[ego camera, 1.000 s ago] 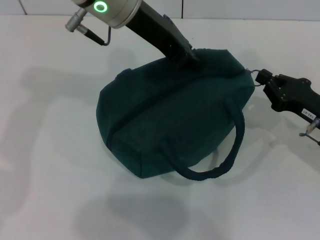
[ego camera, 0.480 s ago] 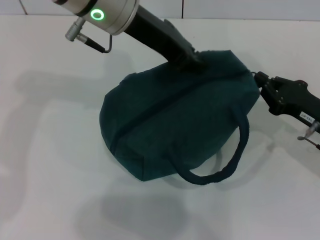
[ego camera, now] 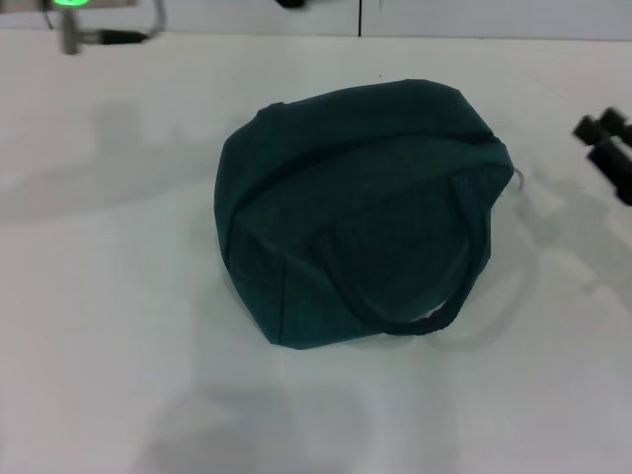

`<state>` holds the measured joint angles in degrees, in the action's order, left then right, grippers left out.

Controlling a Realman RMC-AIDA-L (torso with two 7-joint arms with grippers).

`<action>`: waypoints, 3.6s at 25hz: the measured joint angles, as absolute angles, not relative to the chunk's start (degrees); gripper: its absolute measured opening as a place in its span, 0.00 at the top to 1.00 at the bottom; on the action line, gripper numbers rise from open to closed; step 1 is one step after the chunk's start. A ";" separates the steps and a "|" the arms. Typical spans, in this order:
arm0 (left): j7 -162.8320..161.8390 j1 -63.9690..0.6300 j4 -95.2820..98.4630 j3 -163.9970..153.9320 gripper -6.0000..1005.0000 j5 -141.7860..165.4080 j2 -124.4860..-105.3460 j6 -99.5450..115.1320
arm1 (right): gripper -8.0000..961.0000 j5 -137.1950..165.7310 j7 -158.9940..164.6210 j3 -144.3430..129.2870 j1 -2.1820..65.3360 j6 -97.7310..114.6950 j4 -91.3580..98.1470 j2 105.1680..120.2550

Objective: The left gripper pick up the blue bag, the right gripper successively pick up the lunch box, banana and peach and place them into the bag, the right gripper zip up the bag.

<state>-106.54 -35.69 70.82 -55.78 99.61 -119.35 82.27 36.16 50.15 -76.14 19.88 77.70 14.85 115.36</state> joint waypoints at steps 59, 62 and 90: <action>-71.55 -16.70 43.06 -51.35 0.32 82.25 -118.74 104.08 | 0.16 83.40 81.45 -69.87 32.70 99.10 44.47 110.22; -71.57 -16.70 43.07 -51.53 0.32 82.26 -118.74 104.06 | 0.16 83.40 81.46 -69.87 32.67 99.15 44.48 110.21; -72.07 -17.83 42.80 -51.68 0.32 83.33 -118.83 104.12 | 0.16 83.25 81.40 -68.46 32.09 101.30 44.47 110.47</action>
